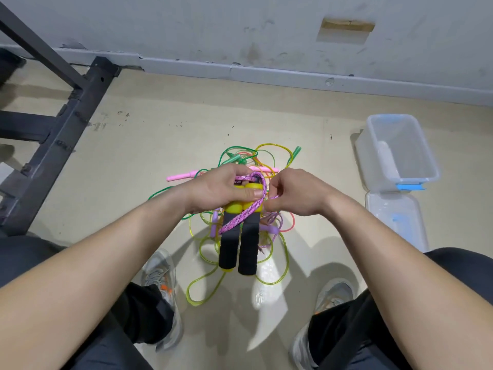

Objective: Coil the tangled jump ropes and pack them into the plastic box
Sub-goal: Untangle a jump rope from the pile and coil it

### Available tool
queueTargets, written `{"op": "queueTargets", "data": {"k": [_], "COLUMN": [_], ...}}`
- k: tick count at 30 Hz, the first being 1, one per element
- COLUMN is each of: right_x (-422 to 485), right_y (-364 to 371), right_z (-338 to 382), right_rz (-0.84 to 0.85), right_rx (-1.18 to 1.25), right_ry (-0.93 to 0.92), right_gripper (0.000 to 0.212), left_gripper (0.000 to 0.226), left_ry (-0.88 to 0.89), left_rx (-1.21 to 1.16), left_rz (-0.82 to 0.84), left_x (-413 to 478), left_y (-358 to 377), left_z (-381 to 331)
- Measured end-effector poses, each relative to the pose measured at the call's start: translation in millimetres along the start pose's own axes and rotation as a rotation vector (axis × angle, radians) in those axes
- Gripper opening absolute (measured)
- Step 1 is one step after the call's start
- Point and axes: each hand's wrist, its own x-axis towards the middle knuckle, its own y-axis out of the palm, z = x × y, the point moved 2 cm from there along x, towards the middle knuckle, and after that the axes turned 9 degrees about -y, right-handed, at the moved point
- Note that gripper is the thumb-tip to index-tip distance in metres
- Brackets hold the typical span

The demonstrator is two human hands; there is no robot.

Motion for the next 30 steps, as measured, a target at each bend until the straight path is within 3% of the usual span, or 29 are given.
{"op": "queueTargets", "data": {"k": [3,6,10,15,18,20,26,28,30], "right_x": [-2,-2,1,2,3,3,1,3,3], "right_y": [-2,1,13,12,11,10,9,6,5], "right_z": [-2,1,4,1,3,5,4,1,-3], "right_rz": [0.047,0.025,-0.180,-0.316,-0.355,-0.351,-0.229,-0.188,-0.150], "right_rx": [0.384,0.657,0.596,0.684,0.513,0.315,0.025,0.112,0.351], "right_ry": [0.062,0.089,0.046,0.042,0.000,-0.031,-0.052,-0.007,0.065], "right_gripper": [0.017,0.029,0.044,0.025,0.024,0.022,0.014,0.009,0.011], "left_gripper": [0.018,0.036,0.036,0.023,0.024,0.022,0.024,0.028,0.044], "left_ry": [-0.007,-0.025,-0.002,-0.024,-0.034,-0.041,-0.049,-0.055,-0.063], "left_rx": [0.180,0.259,0.241,0.041,-0.074,-0.129,-0.072,-0.083,-0.101], "left_rz": [-0.062,-0.141,-0.240,-0.200,-0.189,-0.219,-0.291,-0.294,-0.317], "left_x": [4,6,12,10,8,10,13,14,14], "left_y": [-2,-5,-1,3,4,5,12,14,15], "left_z": [6,11,17,15,14,17,22,24,26]}}
